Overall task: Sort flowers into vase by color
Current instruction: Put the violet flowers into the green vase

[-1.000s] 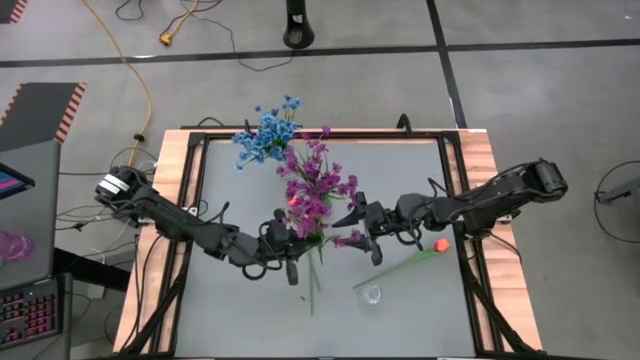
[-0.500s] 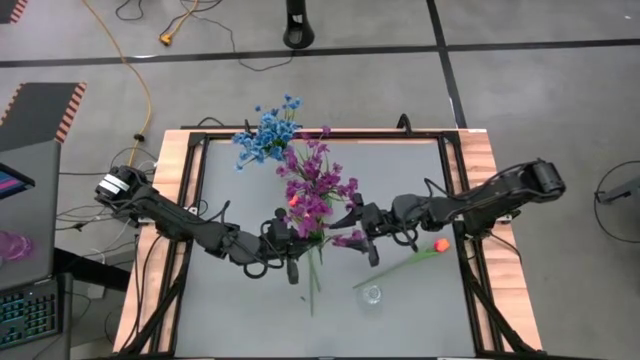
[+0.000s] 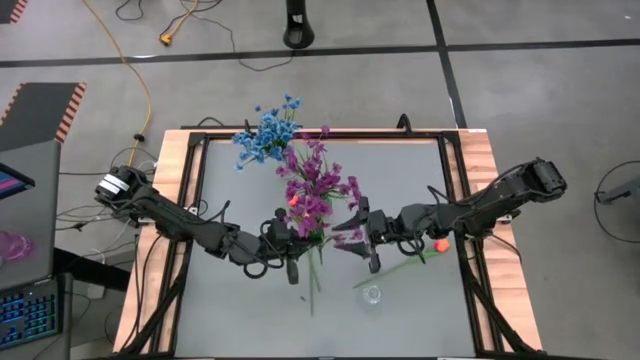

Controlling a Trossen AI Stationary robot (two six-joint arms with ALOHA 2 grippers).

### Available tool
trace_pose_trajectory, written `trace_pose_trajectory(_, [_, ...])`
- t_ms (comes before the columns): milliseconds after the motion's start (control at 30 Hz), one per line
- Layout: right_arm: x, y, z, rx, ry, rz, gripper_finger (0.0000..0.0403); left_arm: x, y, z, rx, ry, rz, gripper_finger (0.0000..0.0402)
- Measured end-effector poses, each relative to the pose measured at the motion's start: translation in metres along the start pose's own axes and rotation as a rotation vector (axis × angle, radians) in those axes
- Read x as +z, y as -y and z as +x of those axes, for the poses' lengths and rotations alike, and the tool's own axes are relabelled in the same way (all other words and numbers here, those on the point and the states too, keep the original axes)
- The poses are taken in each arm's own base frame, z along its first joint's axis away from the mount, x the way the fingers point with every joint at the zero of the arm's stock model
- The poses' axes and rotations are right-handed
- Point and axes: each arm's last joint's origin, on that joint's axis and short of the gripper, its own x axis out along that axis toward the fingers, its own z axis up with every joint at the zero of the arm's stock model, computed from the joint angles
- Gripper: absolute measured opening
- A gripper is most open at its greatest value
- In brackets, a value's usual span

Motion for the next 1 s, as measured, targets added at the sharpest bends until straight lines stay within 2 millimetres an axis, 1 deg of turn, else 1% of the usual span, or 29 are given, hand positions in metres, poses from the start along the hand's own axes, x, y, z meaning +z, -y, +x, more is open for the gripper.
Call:
trace_pose_trajectory(267, [0.002, 0.0, 0.001, 0.004, 0.033, 0.006, 0.0228, 0.001, 0.0, 0.0, -0.001, 0.006, -0.003, 0.0])
trace_pose_trajectory(567, [0.0, -0.009, 0.0, 0.032, 0.025, 0.006, 0.0228, 0.001, 0.0, 0.0, 0.003, 0.008, -0.003, 0.0])
trace_pose_trajectory(633, [-0.002, -0.009, 0.002, 0.024, 0.03, 0.007, 0.0228, 0.001, 0.0, 0.0, 0.003, 0.009, -0.003, 0.0])
trace_pose_trajectory(800, [-0.012, -0.01, 0.017, 0.015, 0.03, -0.023, 0.0228, 0.001, 0.0, 0.0, 0.001, 0.014, -0.007, 0.0])
trace_pose_trajectory(1000, [-0.007, -0.011, 0.039, -0.003, 0.051, -0.045, 0.0228, 0.002, 0.001, -0.001, -0.003, 0.017, -0.003, 0.0])
